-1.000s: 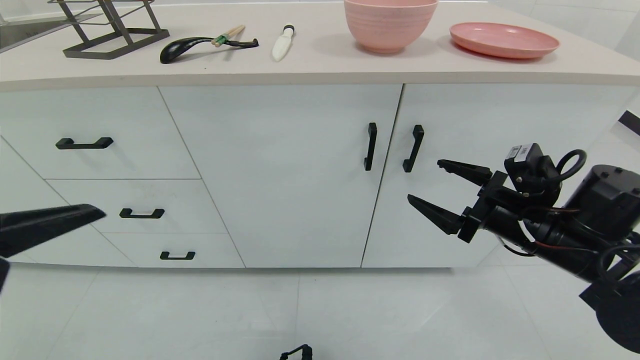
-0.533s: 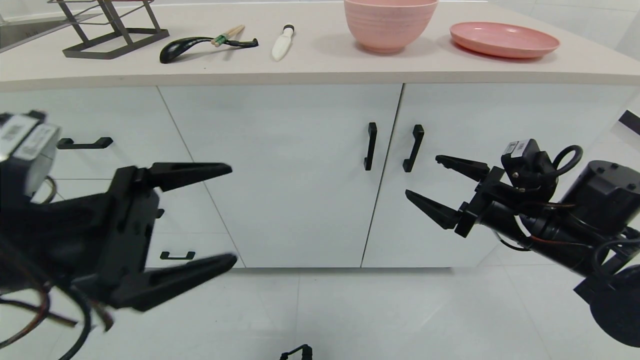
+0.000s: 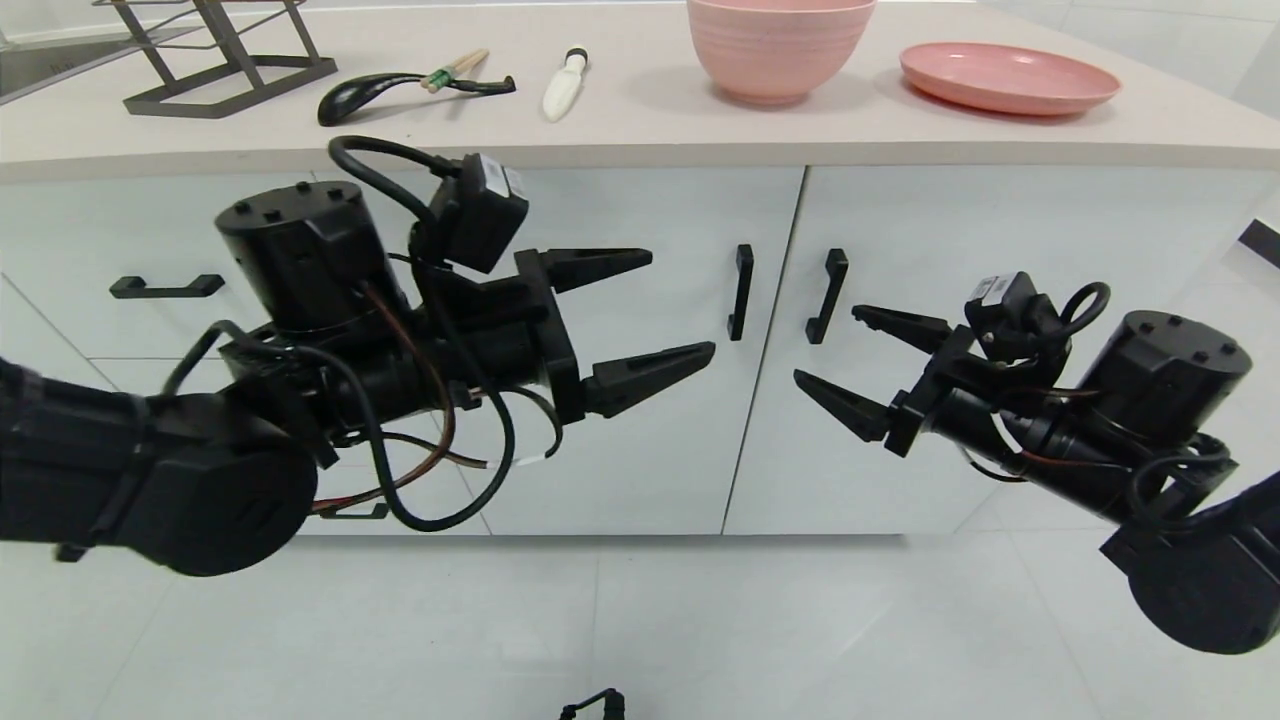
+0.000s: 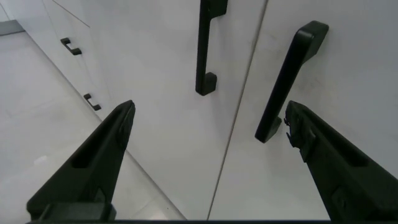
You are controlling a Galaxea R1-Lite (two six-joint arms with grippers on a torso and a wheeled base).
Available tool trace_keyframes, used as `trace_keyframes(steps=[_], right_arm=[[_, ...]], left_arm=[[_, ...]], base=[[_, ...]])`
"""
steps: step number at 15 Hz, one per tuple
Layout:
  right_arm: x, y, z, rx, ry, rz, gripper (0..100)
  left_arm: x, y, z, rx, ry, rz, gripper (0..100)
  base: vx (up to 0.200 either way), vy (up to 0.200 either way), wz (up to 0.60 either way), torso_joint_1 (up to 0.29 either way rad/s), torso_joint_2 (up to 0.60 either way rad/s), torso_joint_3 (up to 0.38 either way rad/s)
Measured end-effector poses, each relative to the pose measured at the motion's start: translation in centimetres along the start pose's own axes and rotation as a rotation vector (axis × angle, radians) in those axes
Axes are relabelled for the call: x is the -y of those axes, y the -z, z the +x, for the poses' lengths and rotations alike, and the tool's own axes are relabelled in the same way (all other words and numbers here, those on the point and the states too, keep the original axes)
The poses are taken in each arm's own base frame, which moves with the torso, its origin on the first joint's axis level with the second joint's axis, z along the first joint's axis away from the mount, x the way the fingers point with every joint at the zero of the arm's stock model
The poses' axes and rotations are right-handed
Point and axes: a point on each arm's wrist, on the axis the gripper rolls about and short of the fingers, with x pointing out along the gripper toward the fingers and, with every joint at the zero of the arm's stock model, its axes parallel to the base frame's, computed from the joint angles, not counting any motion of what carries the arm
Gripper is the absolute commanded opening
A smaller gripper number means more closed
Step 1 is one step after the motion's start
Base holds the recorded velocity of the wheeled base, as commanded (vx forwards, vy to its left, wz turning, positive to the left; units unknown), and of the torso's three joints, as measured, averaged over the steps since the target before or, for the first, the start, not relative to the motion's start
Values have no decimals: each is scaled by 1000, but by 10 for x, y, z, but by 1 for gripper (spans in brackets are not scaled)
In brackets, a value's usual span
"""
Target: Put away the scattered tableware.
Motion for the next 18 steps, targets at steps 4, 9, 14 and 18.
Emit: trace_keyframes(steps=[4, 9, 14, 18], right_arm=[[21, 1, 6, 29, 8, -24, 100], [28, 9, 24, 49, -36, -59, 100], [26, 12, 40, 86, -109, -75, 100], [22, 15, 43, 103, -214, -75, 100]], left_arm=[[2, 10, 40, 41, 99, 7, 100], [16, 28, 69, 64, 279, -8, 100], [-3, 35, 92, 48, -7, -126, 100], [-5, 40, 97, 52, -41, -157, 100]], base=[[0, 0, 0, 0, 0, 0], [0, 0, 0, 0, 0, 0], [0, 0, 0, 0, 0, 0], [0, 0, 0, 0, 0, 0]])
